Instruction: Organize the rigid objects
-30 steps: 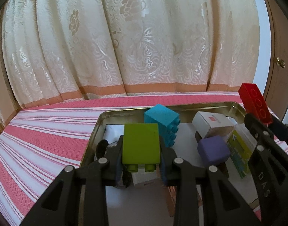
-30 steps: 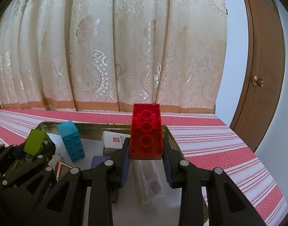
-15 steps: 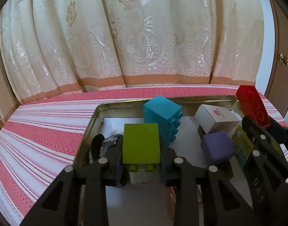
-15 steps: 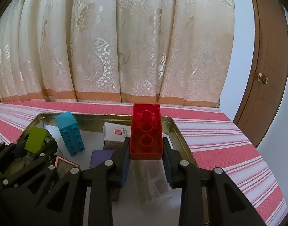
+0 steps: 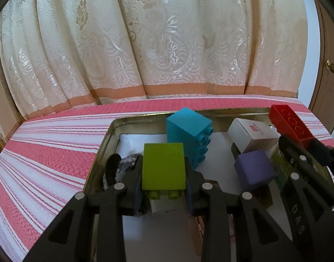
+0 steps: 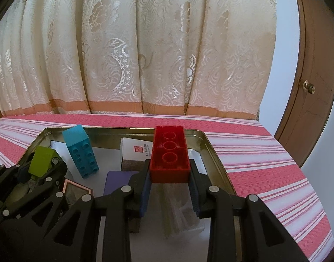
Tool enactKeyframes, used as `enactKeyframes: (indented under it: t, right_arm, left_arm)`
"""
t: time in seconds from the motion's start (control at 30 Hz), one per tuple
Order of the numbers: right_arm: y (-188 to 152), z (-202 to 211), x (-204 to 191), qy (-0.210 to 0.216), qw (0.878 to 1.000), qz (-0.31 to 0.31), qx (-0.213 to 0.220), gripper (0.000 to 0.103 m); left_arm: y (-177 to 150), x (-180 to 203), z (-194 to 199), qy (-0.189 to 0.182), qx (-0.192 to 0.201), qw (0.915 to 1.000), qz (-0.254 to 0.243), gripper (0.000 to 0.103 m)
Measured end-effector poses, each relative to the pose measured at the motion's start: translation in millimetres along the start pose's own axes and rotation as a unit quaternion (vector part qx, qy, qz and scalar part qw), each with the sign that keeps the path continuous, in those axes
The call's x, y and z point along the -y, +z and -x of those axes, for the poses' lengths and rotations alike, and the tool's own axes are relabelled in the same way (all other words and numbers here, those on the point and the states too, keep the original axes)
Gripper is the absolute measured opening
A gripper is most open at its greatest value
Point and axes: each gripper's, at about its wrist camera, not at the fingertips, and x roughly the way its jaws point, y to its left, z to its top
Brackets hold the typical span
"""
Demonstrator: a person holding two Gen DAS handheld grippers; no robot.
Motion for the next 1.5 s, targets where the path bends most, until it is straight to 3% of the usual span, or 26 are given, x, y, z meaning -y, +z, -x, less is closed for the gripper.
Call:
enactKeyframes:
  t: [0.4,0.47,0.5,0.57,0.77,1.1,1.27,1.5]
  right_arm:
    - [0.7,-2.3,-2.3,-0.003,1.000,0.002,-0.004,0.036]
    - [1.4,-2.9,-2.3,0.004,1.000,0.003,-0.003,0.044]
    - [1.2,-3.2,-2.3,0.008,1.000,0.004,-0.003,0.049]
    - [0.8,-5.2,-2.0,0.007,1.000,0.002,-0.009,0.054]
    - [-1.7,-7.8,1.7,-0.005,1.000,-0.009,-0.019,0.060]
    - [-0.2,-5.0,7.4,-0.004,1.000,-0.020,-0.010,0.066]
    - [-1.2,1.1,9.3,-0.009,1.000,-0.026,0.006,0.081]
    - [-1.7,9.7,8.5,-0.003,0.999,-0.025,0.027,0.084]
  left_arm:
    - [0.3,-1.7,-4.2,0.006,-0.017,0.9998,0.005,0.031]
    - [0.8,-3.5,-2.0,0.005,-0.015,0.9998,0.008,0.043]
    - [1.7,-5.5,1.1,0.000,-0.010,0.9998,0.015,0.059]
    - [3.4,-9.5,6.1,-0.004,0.003,0.9995,0.030,0.068]
    - [8.1,-13.4,8.5,-0.013,0.004,0.9991,0.039,0.074]
    - [7.0,-21.5,18.8,0.021,0.031,0.9982,0.047,0.097]
    - [5.3,-29.0,31.5,0.040,0.068,0.9958,0.046,0.103]
    - [2.9,-40.1,42.5,0.023,0.097,0.9927,0.067,0.103]
